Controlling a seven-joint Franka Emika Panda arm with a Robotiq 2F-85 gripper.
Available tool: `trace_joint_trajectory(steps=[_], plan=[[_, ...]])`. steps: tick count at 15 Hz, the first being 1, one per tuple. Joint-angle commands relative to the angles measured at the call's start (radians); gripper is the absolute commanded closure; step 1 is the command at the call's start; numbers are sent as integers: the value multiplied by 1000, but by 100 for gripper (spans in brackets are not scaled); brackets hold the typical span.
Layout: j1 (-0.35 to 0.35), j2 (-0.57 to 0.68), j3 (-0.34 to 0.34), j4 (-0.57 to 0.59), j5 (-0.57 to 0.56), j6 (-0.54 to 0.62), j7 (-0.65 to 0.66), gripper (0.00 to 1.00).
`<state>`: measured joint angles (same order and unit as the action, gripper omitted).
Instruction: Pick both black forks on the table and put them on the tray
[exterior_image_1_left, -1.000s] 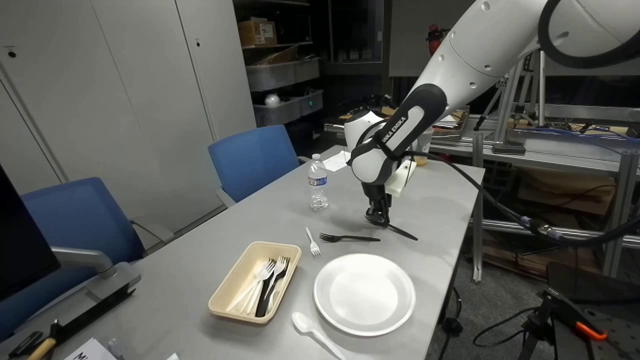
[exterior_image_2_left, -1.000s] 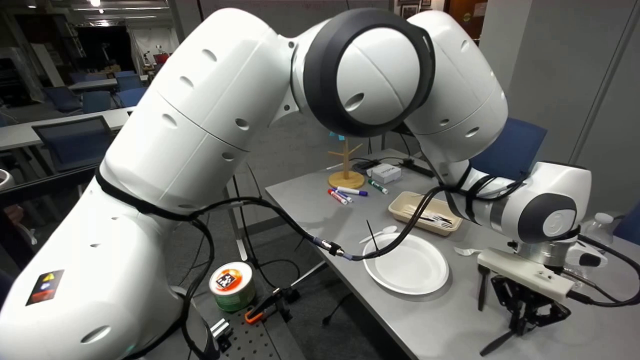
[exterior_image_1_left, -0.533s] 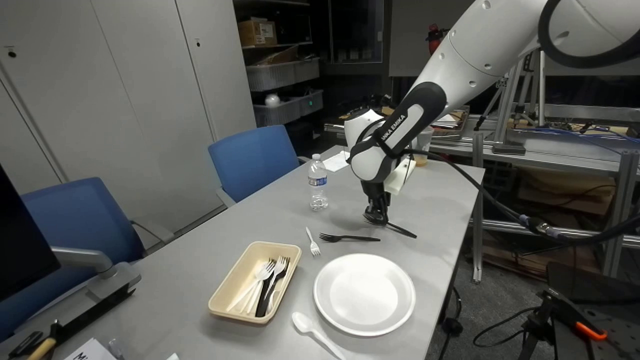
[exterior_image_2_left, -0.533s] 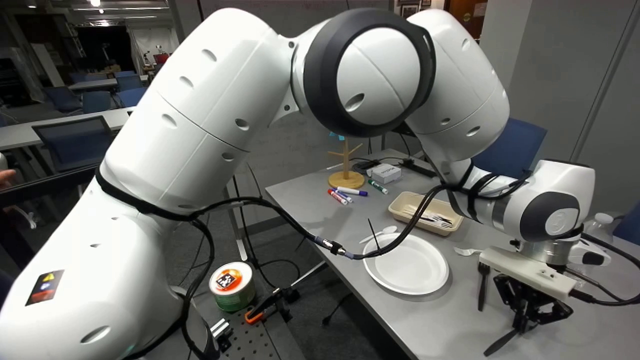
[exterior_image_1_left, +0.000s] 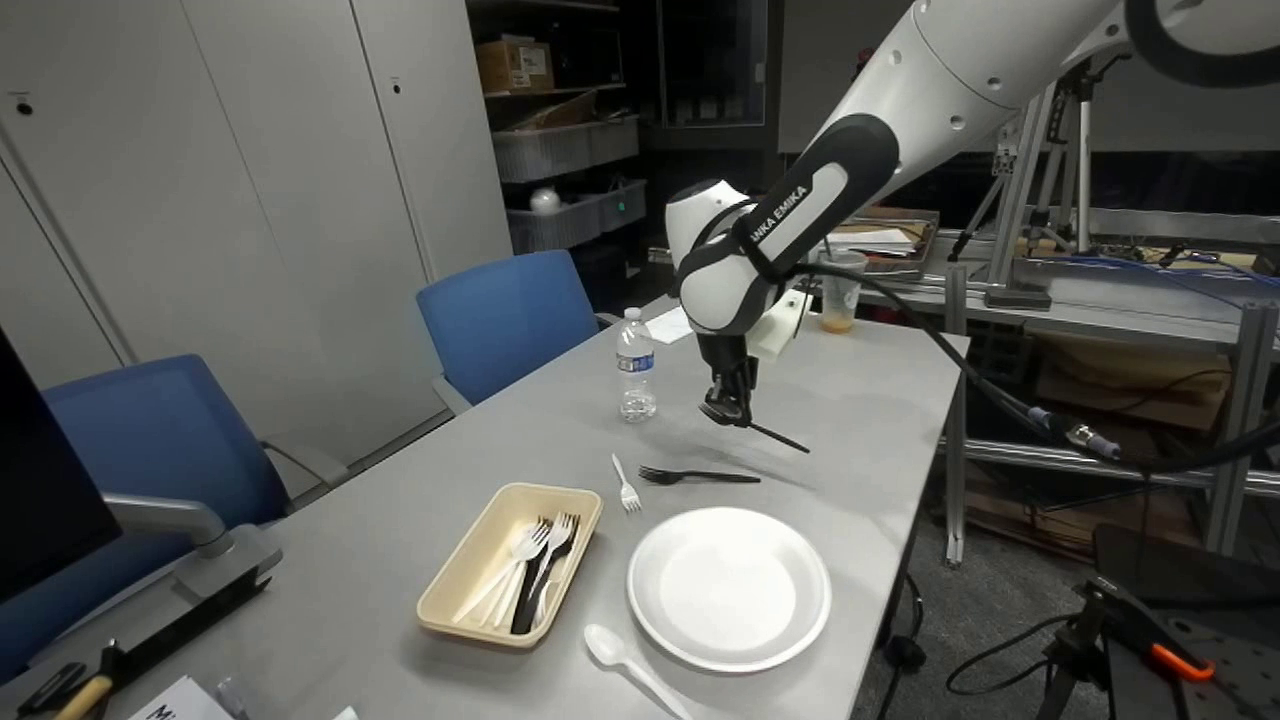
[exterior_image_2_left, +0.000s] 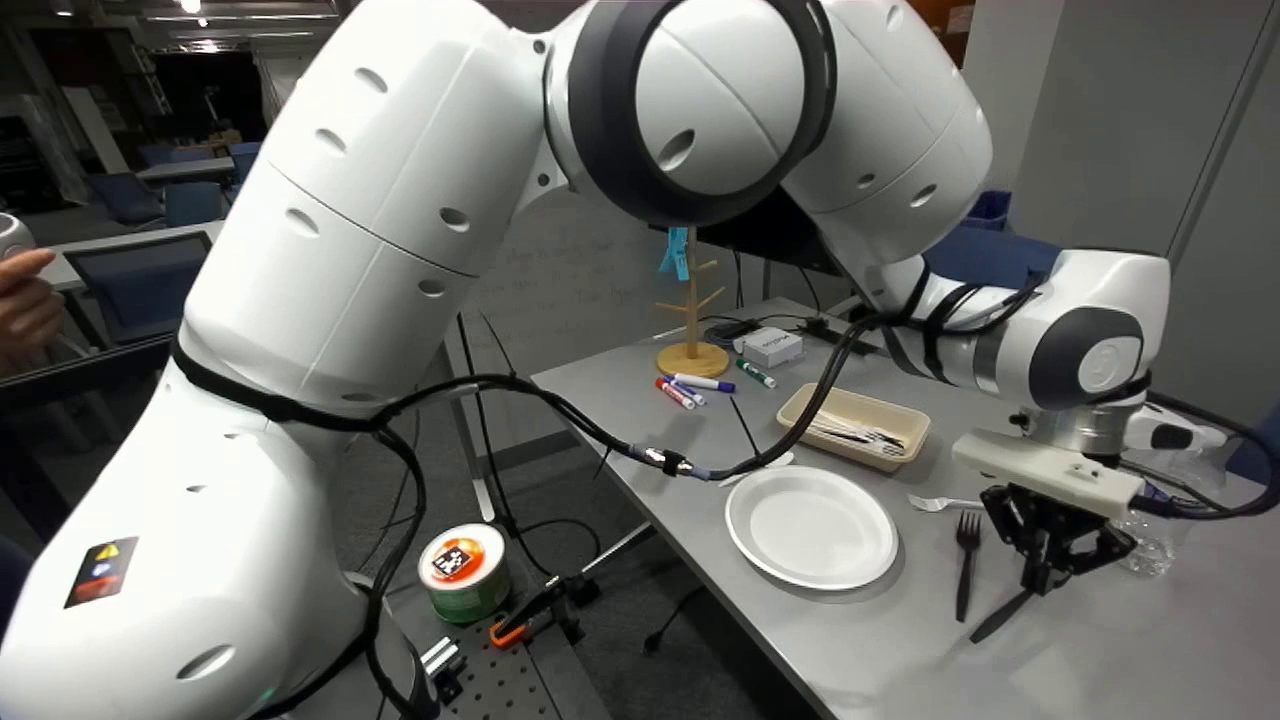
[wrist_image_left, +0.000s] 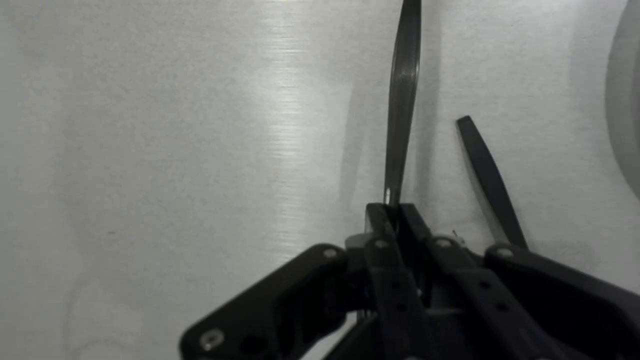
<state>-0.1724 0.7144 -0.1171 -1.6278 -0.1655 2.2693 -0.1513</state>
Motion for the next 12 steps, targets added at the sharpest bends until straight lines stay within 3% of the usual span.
trace_joint_trajectory(steps=[1,12], plan=[[30,-45,11,20,-12,-88,-17,97],[50,30,84,227,31,-197,-62,97]])
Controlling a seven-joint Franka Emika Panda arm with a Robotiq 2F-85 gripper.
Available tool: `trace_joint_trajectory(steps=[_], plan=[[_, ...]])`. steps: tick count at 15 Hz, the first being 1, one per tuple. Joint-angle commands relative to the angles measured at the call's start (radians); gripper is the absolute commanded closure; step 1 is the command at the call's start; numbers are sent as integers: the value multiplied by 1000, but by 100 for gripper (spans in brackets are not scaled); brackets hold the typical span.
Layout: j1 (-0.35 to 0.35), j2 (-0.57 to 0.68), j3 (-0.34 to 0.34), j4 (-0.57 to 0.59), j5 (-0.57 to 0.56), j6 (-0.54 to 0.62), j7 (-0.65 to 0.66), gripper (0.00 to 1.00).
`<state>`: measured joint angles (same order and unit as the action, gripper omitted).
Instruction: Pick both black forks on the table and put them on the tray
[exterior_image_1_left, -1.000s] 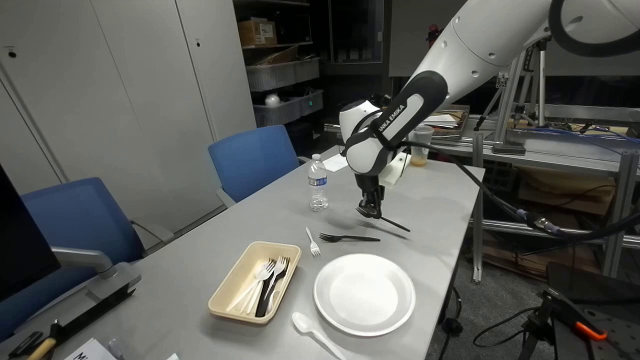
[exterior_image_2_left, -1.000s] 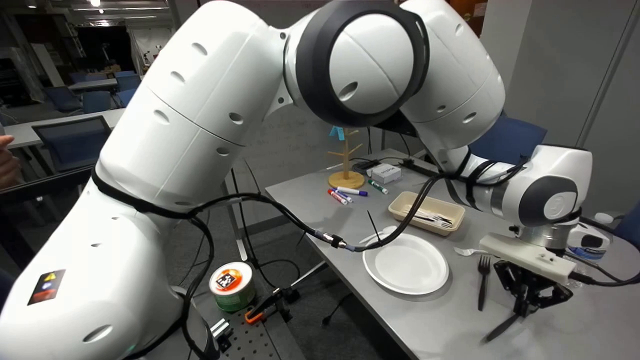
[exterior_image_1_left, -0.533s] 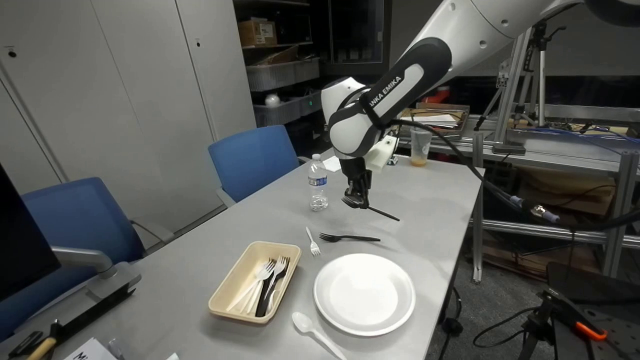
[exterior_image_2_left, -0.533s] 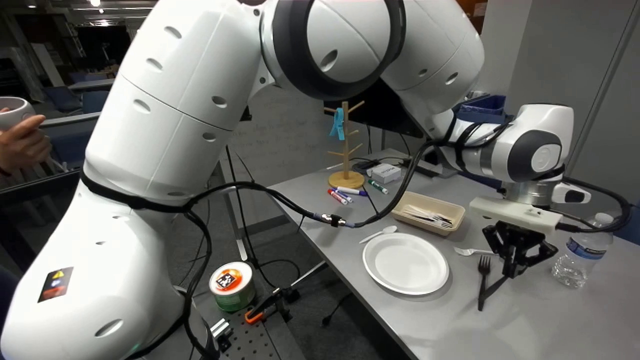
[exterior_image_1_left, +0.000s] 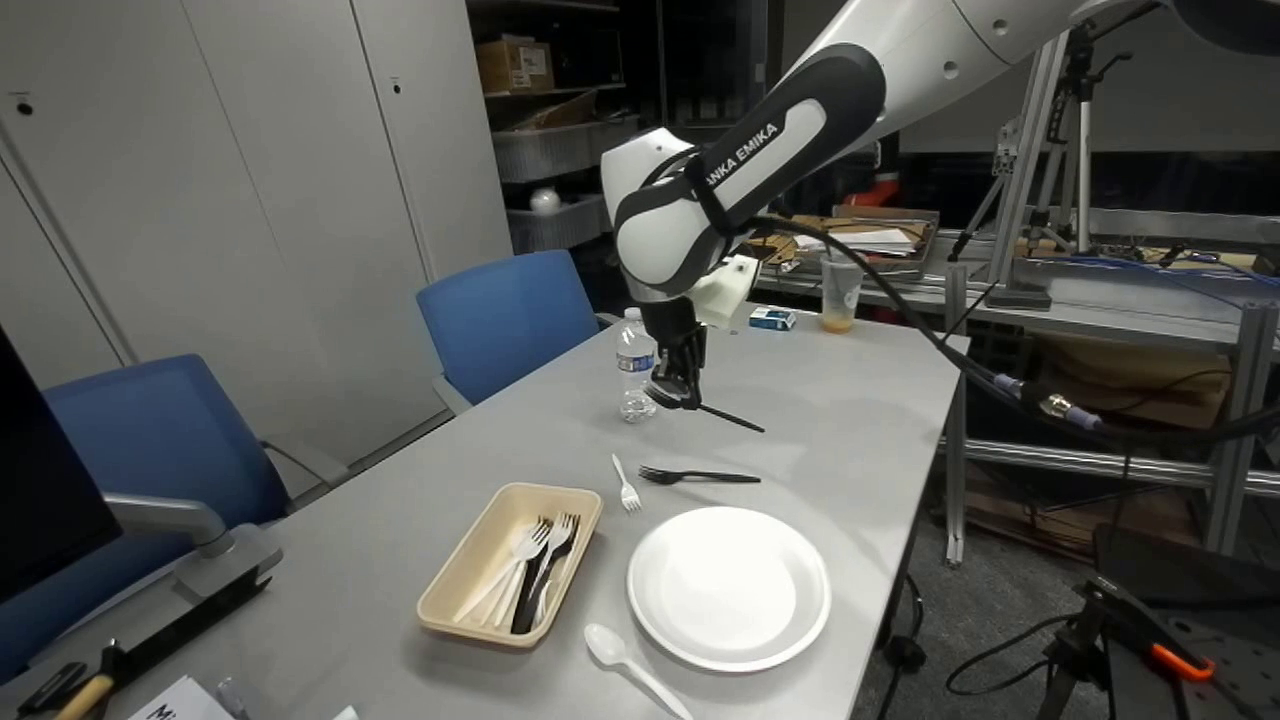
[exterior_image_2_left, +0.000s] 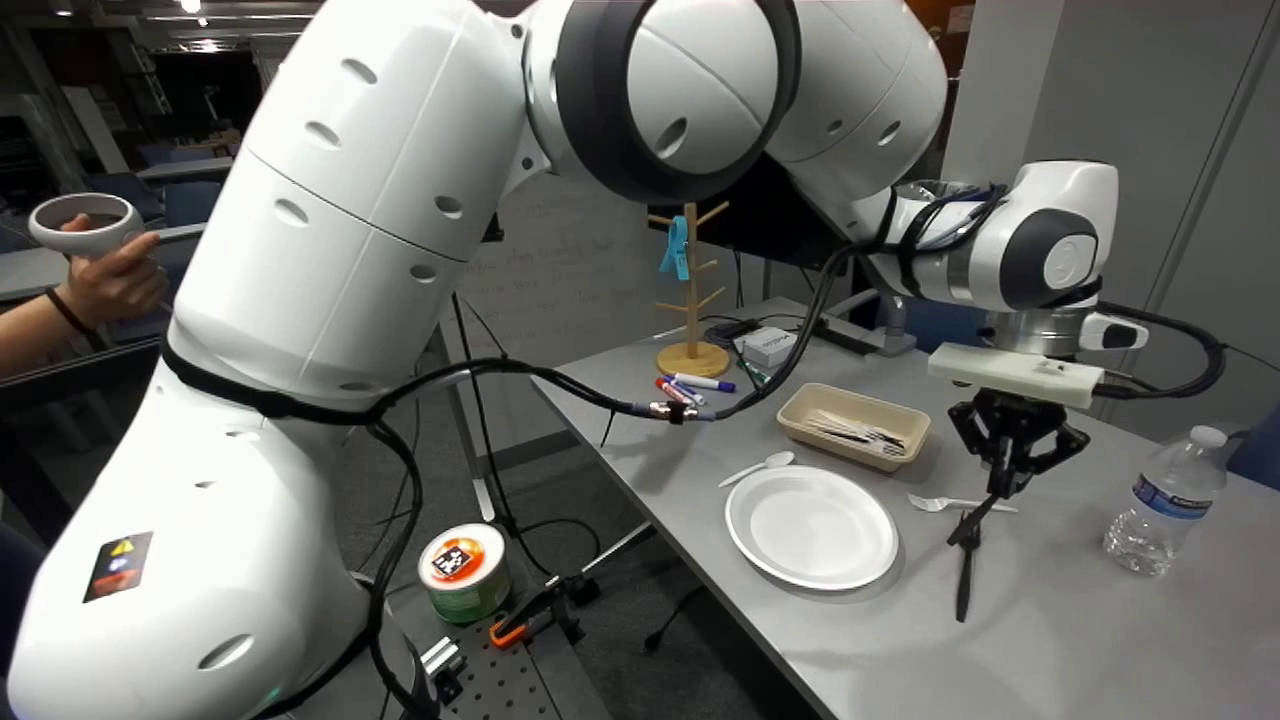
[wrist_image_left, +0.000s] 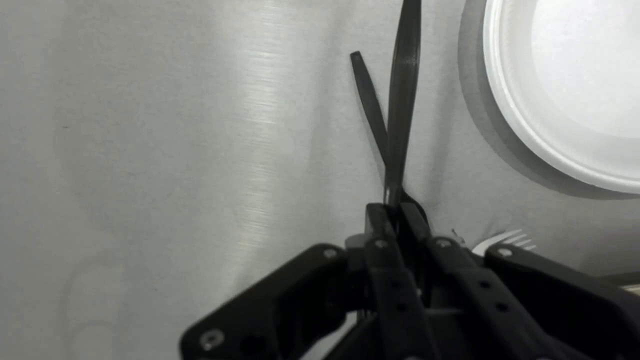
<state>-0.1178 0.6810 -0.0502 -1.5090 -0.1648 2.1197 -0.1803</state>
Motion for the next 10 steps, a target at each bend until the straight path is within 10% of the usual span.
trace_joint_trajectory(steps=[1,10], plan=[[-9,80,25,132,48,-45,-29,97],[-9,278,82,379,208,-37,2,97]])
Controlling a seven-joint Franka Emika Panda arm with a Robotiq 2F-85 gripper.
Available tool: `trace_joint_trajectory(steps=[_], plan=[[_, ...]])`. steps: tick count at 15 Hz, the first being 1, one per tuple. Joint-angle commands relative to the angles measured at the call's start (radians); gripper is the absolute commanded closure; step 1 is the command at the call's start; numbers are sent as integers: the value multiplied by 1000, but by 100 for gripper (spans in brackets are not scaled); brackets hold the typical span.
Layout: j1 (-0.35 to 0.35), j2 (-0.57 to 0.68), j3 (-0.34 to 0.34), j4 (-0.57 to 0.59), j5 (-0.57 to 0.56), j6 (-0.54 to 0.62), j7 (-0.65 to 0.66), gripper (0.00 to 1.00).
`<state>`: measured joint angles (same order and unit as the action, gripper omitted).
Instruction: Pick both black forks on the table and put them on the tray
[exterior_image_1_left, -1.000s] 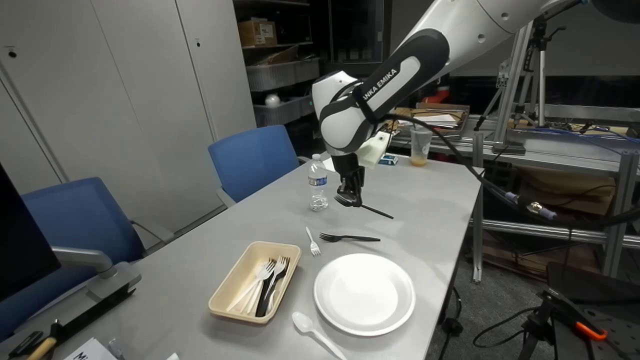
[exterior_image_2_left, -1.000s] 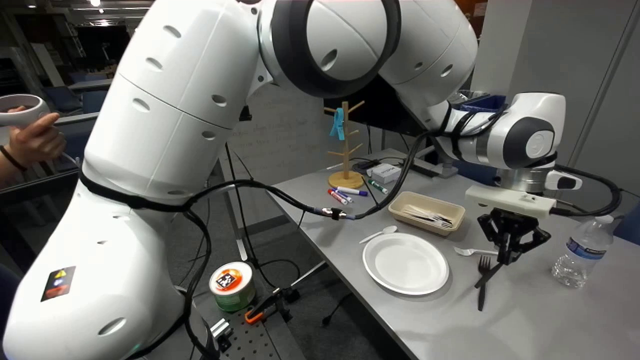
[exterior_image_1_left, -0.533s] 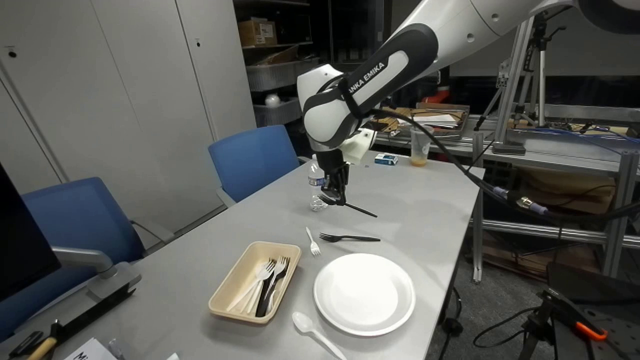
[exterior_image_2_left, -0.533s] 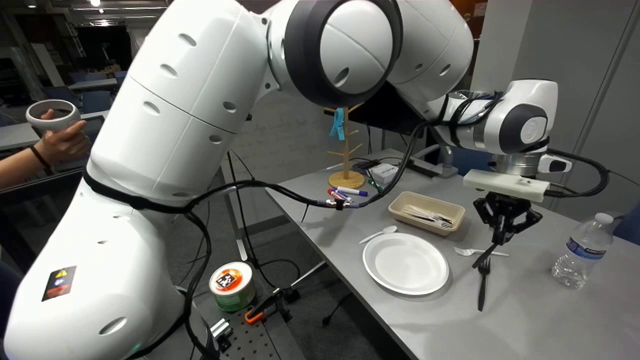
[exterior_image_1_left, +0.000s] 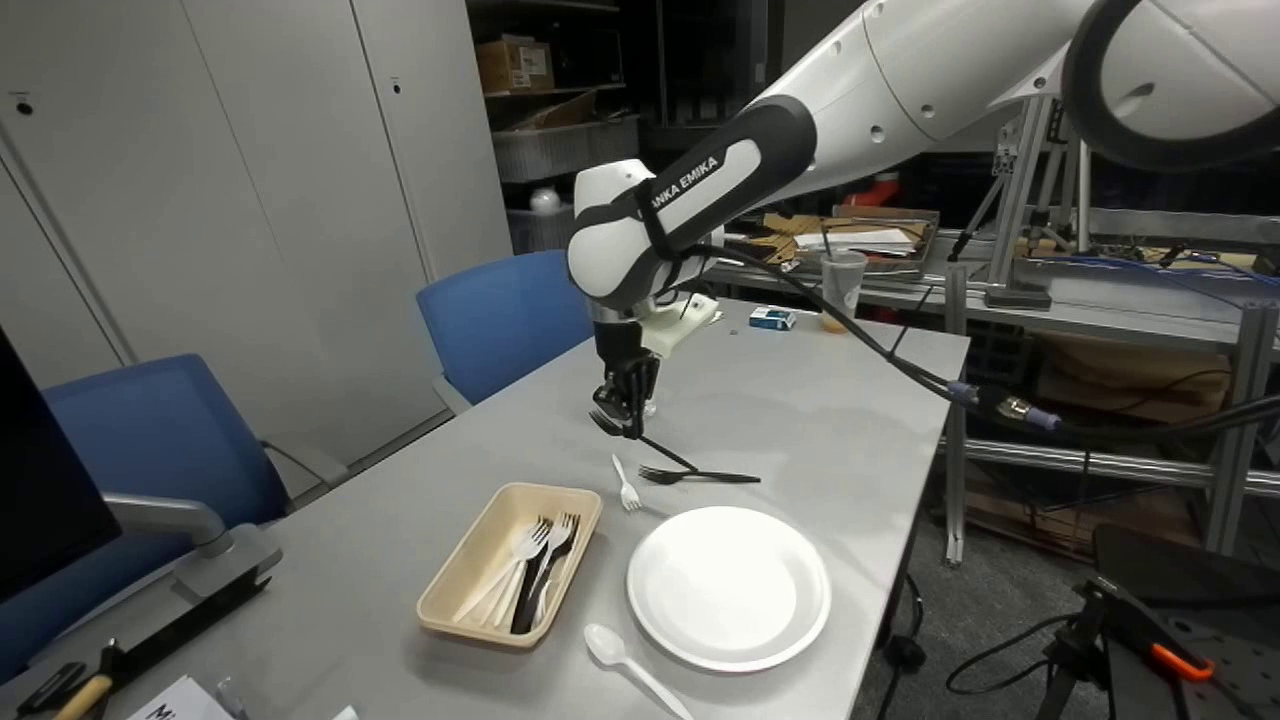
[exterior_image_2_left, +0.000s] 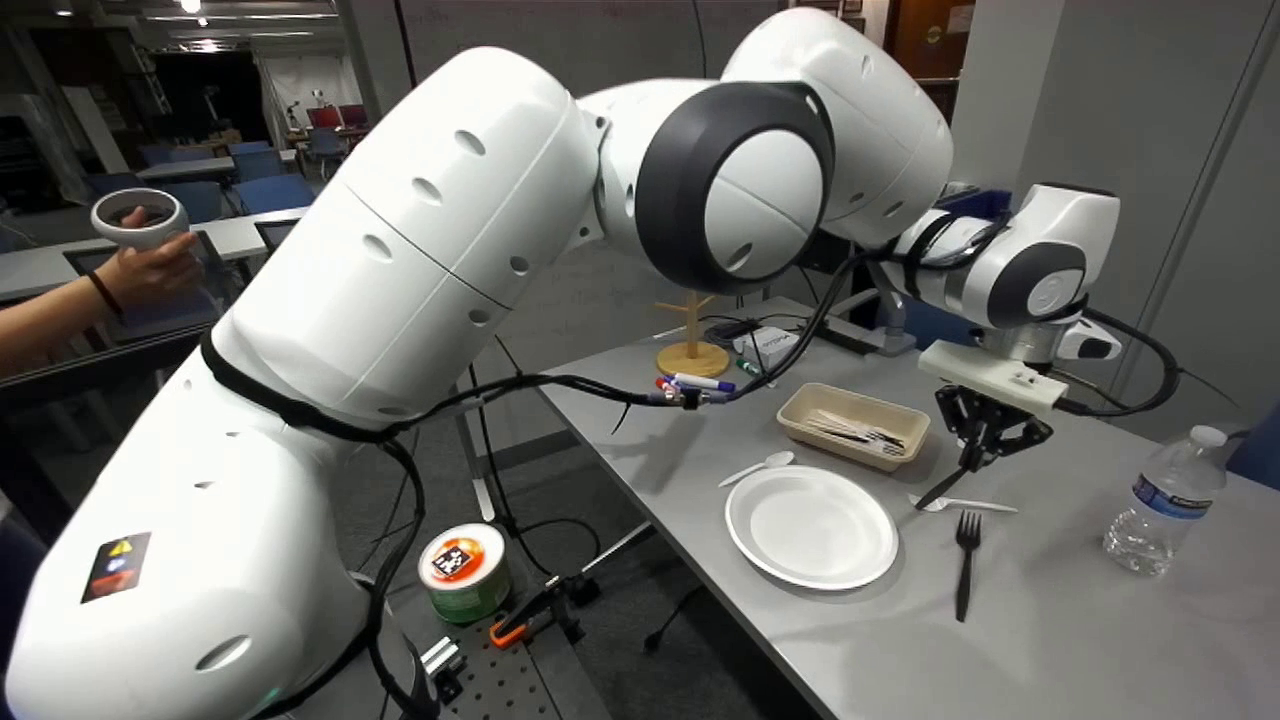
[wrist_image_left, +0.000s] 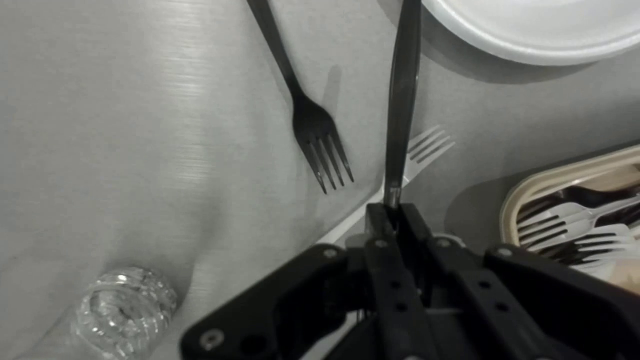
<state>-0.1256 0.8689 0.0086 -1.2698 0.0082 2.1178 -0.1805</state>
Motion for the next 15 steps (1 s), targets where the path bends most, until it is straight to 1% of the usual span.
trace_joint_trajectory(steps=[1,4,10,15], plan=[[4,102,26,156,35,-38,5,97],[25,119,34,188,29,-45,20,97],[62,115,53,198,32,-58,34,97],[63,128,106,241,81,-103,16,97]])
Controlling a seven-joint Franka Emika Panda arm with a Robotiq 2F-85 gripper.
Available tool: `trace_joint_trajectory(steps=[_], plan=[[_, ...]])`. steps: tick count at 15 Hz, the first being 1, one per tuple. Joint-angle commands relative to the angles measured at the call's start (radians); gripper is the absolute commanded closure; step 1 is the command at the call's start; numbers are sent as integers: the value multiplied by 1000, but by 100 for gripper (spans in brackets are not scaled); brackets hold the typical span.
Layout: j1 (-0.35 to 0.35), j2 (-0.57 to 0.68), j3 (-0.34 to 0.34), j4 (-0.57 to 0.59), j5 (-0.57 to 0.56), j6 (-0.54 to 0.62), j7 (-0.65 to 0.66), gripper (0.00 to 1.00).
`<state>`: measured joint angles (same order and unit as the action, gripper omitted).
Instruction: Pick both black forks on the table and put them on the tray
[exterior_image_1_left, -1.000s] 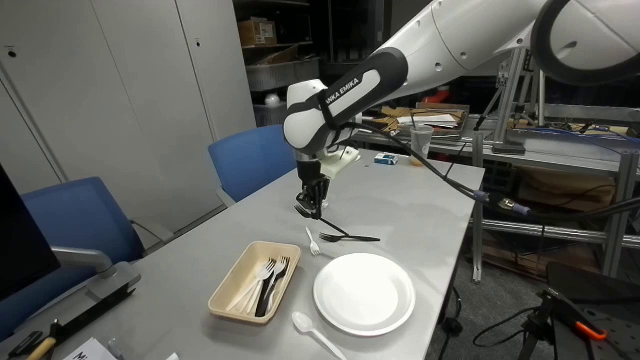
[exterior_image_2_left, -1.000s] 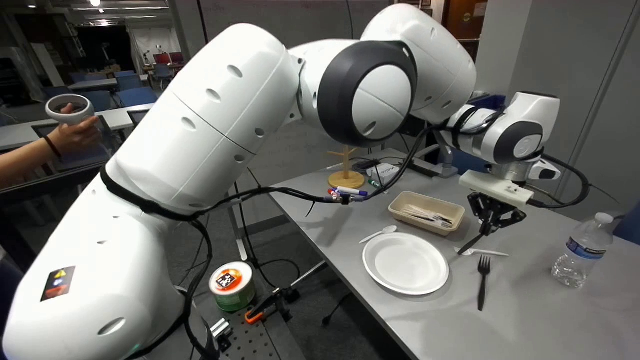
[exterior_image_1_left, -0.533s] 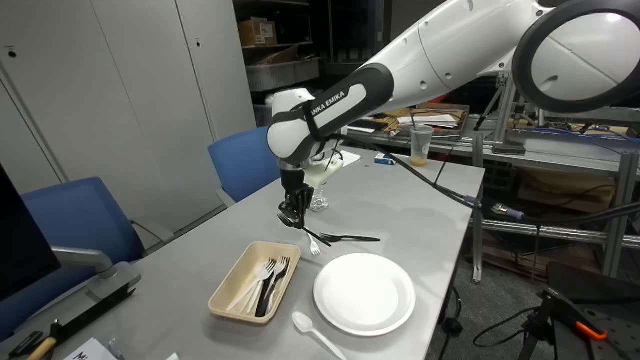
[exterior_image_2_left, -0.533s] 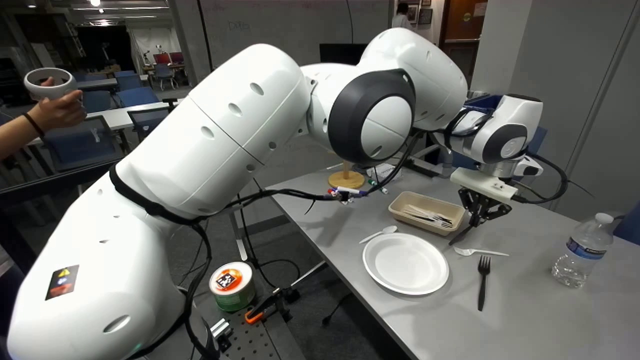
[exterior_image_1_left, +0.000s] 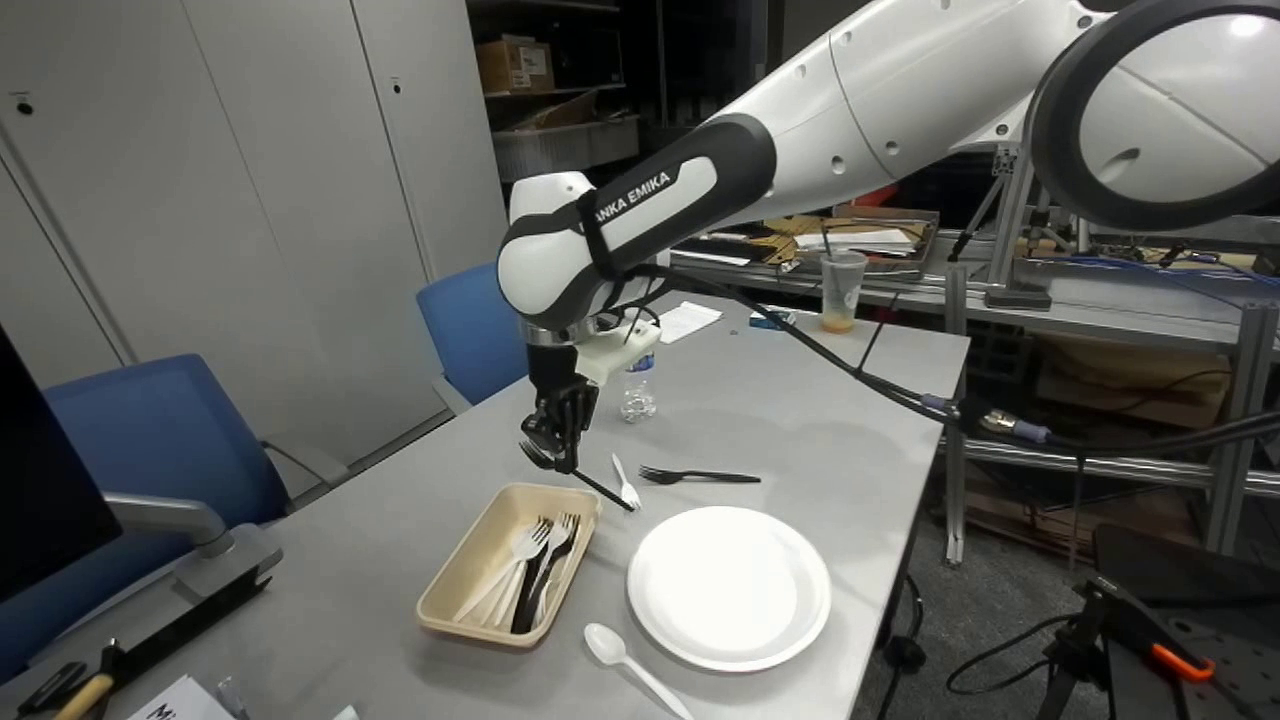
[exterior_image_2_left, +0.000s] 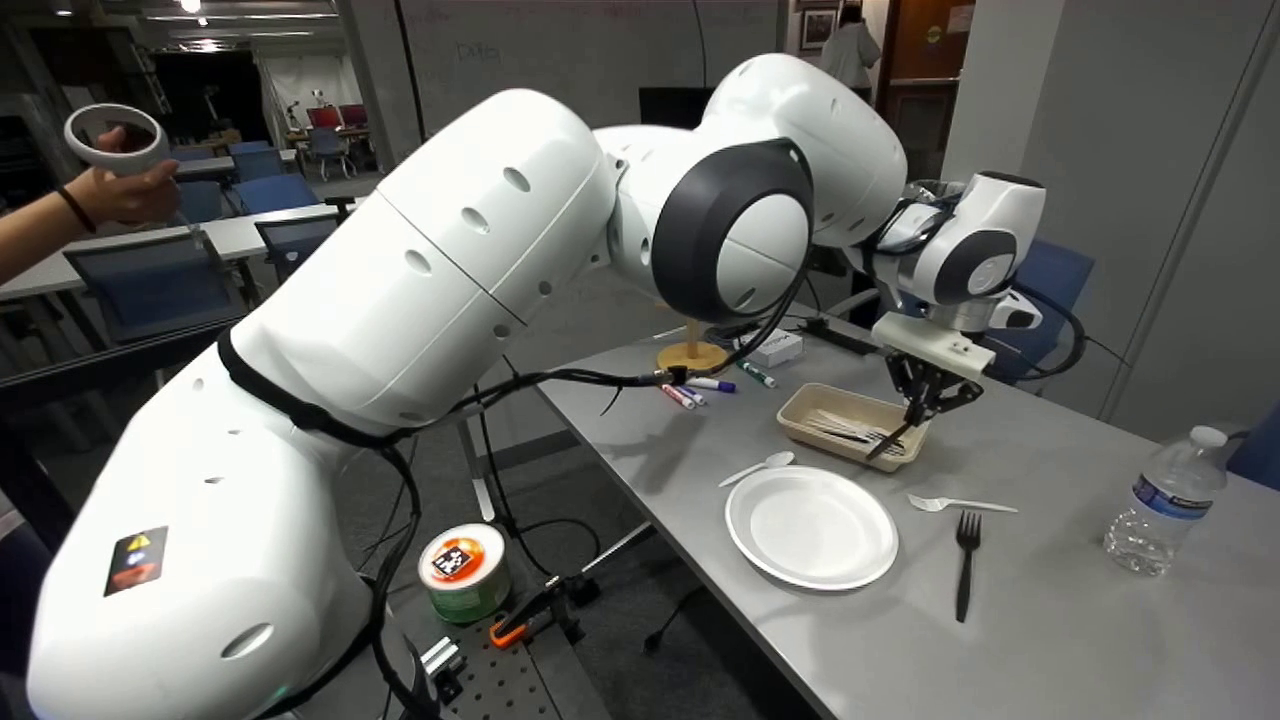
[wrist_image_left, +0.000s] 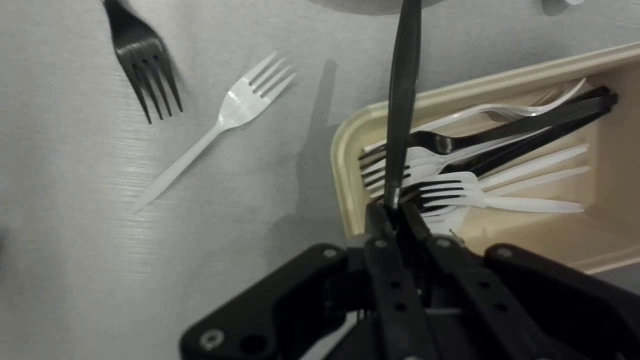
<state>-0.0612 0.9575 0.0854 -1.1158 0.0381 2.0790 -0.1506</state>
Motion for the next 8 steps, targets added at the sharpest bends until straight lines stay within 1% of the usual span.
trace_joint_trajectory(steps=[1,5,8], plan=[[-4,43,42,99,68,-73,-19,97],[-15,66,77,155,137,-81,-33,97],[-31,92,87,194,180,-67,-36,97]])
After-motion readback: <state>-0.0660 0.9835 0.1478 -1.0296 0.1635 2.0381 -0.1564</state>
